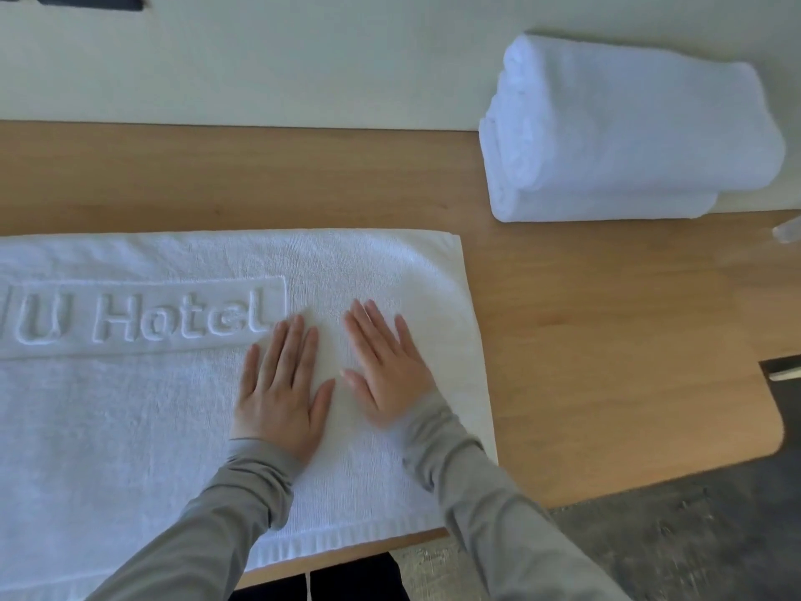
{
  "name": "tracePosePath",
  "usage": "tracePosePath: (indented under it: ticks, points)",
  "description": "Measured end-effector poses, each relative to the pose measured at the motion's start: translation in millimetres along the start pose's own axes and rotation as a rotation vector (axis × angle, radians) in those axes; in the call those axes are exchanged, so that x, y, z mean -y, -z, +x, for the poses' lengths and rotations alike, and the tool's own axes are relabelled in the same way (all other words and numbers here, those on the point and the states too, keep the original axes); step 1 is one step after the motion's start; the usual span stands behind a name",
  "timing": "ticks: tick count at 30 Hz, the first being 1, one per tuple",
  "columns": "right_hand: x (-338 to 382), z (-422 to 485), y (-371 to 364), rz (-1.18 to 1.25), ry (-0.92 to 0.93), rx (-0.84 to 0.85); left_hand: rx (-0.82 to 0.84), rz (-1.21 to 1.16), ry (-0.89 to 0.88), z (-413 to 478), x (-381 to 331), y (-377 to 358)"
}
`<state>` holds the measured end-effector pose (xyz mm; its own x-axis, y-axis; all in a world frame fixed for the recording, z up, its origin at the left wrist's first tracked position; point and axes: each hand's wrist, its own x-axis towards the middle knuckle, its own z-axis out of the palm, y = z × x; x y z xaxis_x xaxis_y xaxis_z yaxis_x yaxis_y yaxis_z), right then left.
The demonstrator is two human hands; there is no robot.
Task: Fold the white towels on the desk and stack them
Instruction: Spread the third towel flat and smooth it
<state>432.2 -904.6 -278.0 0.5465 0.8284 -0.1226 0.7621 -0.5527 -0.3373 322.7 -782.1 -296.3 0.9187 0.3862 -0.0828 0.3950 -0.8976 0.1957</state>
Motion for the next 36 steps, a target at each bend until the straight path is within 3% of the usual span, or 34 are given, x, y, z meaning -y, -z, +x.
tracePosePath:
  ticks: [4, 8, 11, 14, 16, 18, 25, 28, 31, 33, 36]
  points:
    - [-61, 57, 14, -0.185, 0.006, 0.012, 0.003, 0.017, 0.002, 0, 2, 0]
    - [-127, 79, 37, -0.087, -0.296, 0.021, 0.001, 0.013, 0.002, 1, 1, 1]
    - [-133, 82, 48, -0.219, -0.438, -0.053, -0.002, 0.007, 0.003, 0, 1, 1]
    - [-81, 72, 39, -0.156, -0.218, -0.18, -0.007, 0.016, 0.003, 0, 1, 1]
    - [-37, 54, 15, -0.128, 0.028, -0.097, -0.01, 0.012, -0.001, 0, 2, 1]
    - [-23, 31, -2, -0.159, 0.097, -0.019, -0.014, 0.008, -0.004, -1, 2, 0]
    - [-76, -17, 20, -0.012, -0.629, -0.188, -0.001, -0.006, -0.003, -1, 2, -1]
    - [-43, -31, 20, -0.062, -0.42, -0.236, -0.012, -0.024, 0.0, 0, 3, -1]
    - [-9, -63, -5, -0.15, -0.116, -0.063, -0.019, -0.018, -0.006, 0, 4, 0]
    - [-9, -87, -11, -0.151, -0.172, 0.036, -0.012, -0.013, -0.007, 0, 4, 0]
    - [-34, -99, -1, -0.093, -0.38, 0.05, -0.01, 0.005, 0.001, 0, 4, 1]
